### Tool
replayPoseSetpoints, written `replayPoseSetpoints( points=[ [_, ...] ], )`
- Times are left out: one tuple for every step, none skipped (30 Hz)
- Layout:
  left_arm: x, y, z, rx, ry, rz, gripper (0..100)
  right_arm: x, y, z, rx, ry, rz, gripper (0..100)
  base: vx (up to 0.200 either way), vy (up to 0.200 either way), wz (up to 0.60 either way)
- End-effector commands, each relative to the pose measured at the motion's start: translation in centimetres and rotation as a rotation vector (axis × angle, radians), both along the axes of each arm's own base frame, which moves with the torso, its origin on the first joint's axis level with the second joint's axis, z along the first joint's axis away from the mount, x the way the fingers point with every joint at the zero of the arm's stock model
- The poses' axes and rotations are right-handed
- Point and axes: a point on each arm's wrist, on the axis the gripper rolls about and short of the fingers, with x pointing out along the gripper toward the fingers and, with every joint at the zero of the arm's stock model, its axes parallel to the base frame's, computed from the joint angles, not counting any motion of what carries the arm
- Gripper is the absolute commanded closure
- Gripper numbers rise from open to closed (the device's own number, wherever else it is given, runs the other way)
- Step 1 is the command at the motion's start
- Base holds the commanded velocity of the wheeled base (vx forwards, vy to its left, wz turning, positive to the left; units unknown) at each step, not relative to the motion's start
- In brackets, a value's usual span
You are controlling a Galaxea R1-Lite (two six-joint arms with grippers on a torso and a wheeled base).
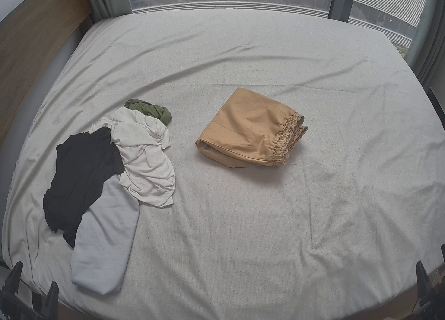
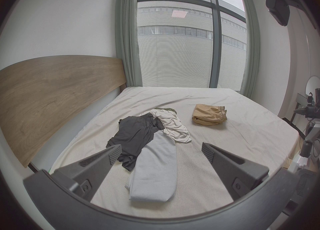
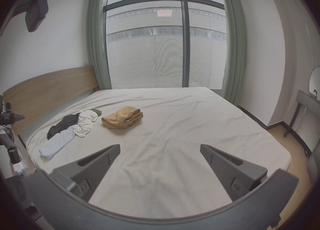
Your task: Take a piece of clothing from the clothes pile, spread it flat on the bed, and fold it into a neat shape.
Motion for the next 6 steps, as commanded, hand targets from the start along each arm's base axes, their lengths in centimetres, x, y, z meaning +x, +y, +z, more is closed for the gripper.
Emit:
replayPoseSetpoints(
  points=[
    [0.01,0.0,-0.52,0.0,0.0,-0.001,0,0.09,0.03,-0.51,-0.006,0.017,0.008,0,0.0,0.0,0.0],
    [0.01,0.0,-0.52,0.0,0.0,-0.001,0,0.09,0.03,-0.49,-0.004,0.015,0.008,0,0.0,0.0,0.0],
    [0.02,0.0,-0.51,0.0,0.002,-0.001,0,0.09,0.03,-0.51,0.0,0.017,0.007,0,0.0,0.0,0.0],
    [0.01,0.0,-0.52,0.0,0.0,-0.001,0,0.08,0.03,-0.51,0.0,0.015,0.007,0,0.0,0.0,0.0],
    [0.01,0.0,-0.52,0.0,0.0,-0.001,0,0.08,0.03,-0.51,0.0,0.015,0.007,0,0.0,0.0,0.0],
    [0.01,0.0,-0.52,0.0,0.0,-0.001,0,0.08,0.03,-0.51,-0.003,0.015,0.008,0,0.0,0.0,0.0]
  ],
)
